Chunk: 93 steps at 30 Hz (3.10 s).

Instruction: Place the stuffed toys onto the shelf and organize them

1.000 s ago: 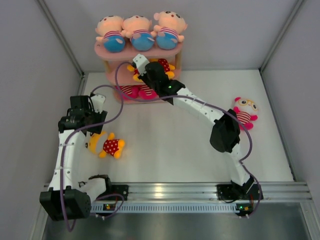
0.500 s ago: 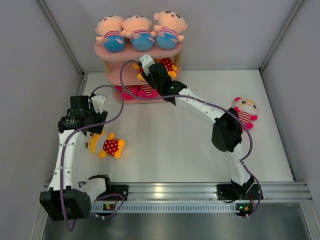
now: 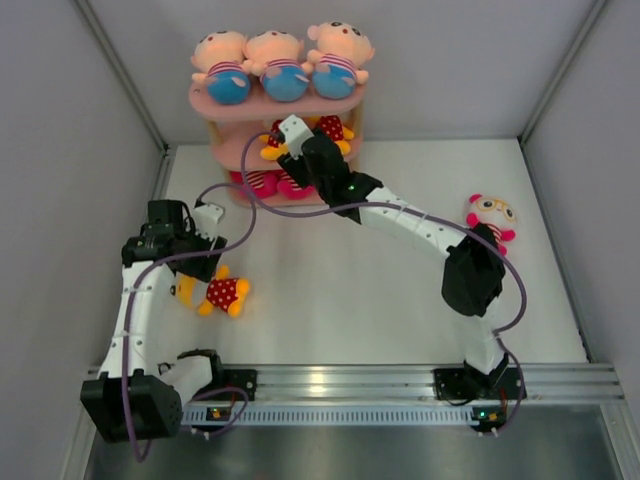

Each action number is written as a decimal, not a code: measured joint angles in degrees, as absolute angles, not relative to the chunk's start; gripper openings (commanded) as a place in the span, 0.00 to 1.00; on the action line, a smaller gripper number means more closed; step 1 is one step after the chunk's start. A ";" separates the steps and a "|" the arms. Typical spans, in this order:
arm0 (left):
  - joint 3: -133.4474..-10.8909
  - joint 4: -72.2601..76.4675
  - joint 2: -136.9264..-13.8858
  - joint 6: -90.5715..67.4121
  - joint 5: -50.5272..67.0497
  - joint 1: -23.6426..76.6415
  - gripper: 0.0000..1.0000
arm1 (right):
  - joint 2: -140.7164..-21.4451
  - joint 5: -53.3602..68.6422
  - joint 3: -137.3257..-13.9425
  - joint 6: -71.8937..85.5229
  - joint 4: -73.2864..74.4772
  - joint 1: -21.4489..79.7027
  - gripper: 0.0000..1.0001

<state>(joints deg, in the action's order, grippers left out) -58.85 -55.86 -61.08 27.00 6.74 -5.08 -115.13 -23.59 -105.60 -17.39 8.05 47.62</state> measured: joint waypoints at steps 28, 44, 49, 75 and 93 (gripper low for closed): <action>-44.60 -59.13 -69.08 24.86 -3.22 24.88 0.62 | -90.83 -25.17 -78.89 -19.38 -0.80 55.75 0.67; -43.05 -51.00 -73.95 22.06 -11.33 29.10 0.63 | -90.67 -29.52 -78.74 -19.27 -0.64 55.75 0.67; -43.07 -49.06 -78.32 22.17 -13.10 29.10 0.47 | -90.67 -29.85 -78.74 -19.51 -0.60 55.75 0.67; -37.56 -65.21 -56.90 67.66 -6.26 28.67 0.00 | -90.43 -29.89 -76.99 -20.38 -0.67 55.75 0.66; -33.12 -62.28 -47.66 99.85 -10.07 18.11 0.00 | -88.90 -29.36 -73.45 -20.60 -1.39 55.75 0.66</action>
